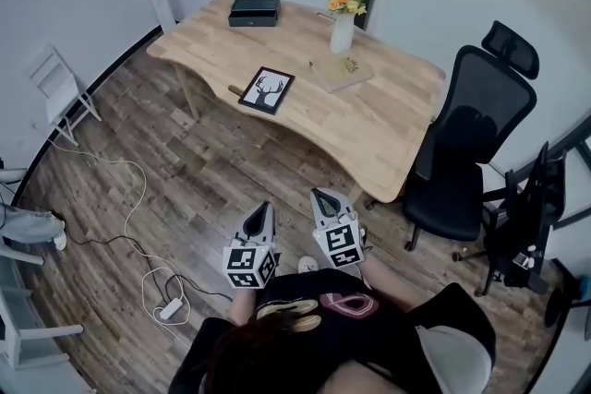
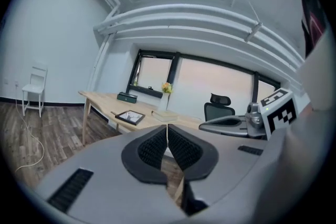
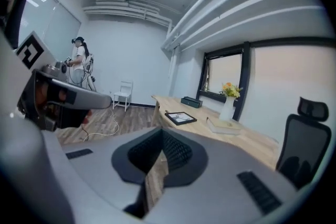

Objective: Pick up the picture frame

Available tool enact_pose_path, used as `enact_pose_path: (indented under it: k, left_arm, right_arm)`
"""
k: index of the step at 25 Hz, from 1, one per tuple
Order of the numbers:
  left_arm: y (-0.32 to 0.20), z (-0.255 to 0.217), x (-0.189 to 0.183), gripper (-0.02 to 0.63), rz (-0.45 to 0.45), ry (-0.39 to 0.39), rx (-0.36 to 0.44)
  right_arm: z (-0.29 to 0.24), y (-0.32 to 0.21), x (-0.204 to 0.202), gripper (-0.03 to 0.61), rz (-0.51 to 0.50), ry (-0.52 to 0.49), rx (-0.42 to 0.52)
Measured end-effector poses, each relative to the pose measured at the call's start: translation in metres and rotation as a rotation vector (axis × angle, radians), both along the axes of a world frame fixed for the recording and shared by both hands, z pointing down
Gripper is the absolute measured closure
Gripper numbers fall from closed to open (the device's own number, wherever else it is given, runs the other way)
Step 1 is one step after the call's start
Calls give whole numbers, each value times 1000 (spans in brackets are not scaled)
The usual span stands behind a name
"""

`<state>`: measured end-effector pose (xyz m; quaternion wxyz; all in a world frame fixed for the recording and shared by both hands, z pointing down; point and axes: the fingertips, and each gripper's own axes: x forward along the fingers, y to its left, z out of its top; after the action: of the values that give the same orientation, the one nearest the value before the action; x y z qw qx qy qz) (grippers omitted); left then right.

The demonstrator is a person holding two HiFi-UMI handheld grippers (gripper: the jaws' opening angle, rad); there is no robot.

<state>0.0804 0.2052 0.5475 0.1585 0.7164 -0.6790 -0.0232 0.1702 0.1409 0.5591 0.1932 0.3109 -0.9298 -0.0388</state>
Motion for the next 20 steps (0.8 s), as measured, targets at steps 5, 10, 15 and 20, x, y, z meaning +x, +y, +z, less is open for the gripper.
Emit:
enact_pose_path:
  k: [5, 10, 15, 20]
  left_arm:
    - [-43, -8, 1, 592, -22, -54, 26]
    - [-63, -3, 8, 592, -17, -22, 20]
    - [-71, 3, 10, 592, -15, -31, -3]
    - [-78, 13, 5, 592, -34, -3, -32]
  right_arm:
    - [-5, -39, 2, 569, -24, -17, 16]
    - [-2, -63, 8, 569, -21, -34, -4]
    - [4, -74, 7, 569, -29, -40, -33]
    - [10, -79, 3, 569, -52, -24, -51]
